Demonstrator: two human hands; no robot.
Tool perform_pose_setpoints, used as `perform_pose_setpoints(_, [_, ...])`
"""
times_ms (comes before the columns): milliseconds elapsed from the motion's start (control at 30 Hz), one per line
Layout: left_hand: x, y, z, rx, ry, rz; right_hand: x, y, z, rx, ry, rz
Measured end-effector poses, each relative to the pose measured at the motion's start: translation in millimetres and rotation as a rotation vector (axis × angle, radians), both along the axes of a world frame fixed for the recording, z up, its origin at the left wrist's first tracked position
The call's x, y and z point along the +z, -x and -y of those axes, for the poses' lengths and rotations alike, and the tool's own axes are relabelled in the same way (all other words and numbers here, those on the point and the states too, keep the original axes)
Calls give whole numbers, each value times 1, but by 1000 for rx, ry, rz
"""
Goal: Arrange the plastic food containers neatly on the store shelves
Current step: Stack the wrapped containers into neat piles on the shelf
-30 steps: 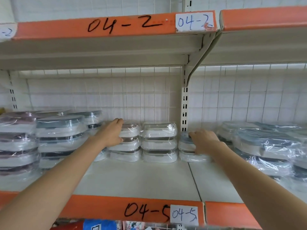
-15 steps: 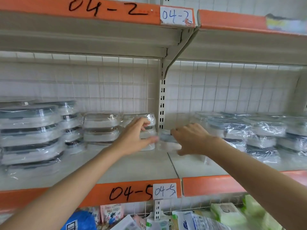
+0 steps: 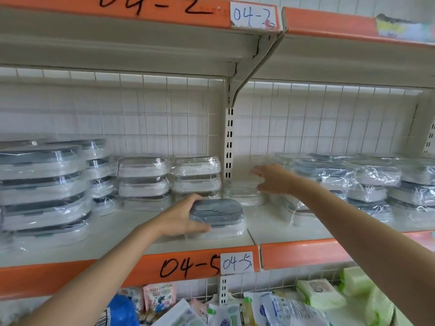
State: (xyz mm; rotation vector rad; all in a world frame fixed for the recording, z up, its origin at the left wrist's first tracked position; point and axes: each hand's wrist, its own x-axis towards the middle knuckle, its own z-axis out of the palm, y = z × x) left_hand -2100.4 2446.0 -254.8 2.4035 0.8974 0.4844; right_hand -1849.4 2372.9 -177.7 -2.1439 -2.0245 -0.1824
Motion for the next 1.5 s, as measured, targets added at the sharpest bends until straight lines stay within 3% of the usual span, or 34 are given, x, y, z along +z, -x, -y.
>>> perform_pose_setpoints(100, [-5,7,0,3,57,36,-6,-2,-21,-34,30,-29])
perform_pose_setpoints(267, [-6,5,10,10,-6,95,-21,-1,-53,-61,151,-96])
perform_pose_setpoints(367, [-7,4,11,36,-38,135,-33,-3,-63,-107,260,1])
perform_pose_setpoints(500, [-3,3,11,35,42,157,-32,-5,-61,-61,269,-8])
perform_pose_setpoints(633, [8,9,5,7,33,-12,-24,-4,-43,-78,234,200])
perform_pose_setpoints(767, [27,25,-5,3,-47,-222,-2,1,-21,-93,122,266])
perform_pose_setpoints(1033, [40,55,-18,59,-56,-313,47,29,-19,88,-29,-16])
perform_pose_setpoints(1267, [27,65,-21,130,-75,-132,64,76,-82,208,-256,-174])
perform_pose_setpoints(1500, [33,63,-23,116,-80,-220,58,74,-113,177,-63,-184])
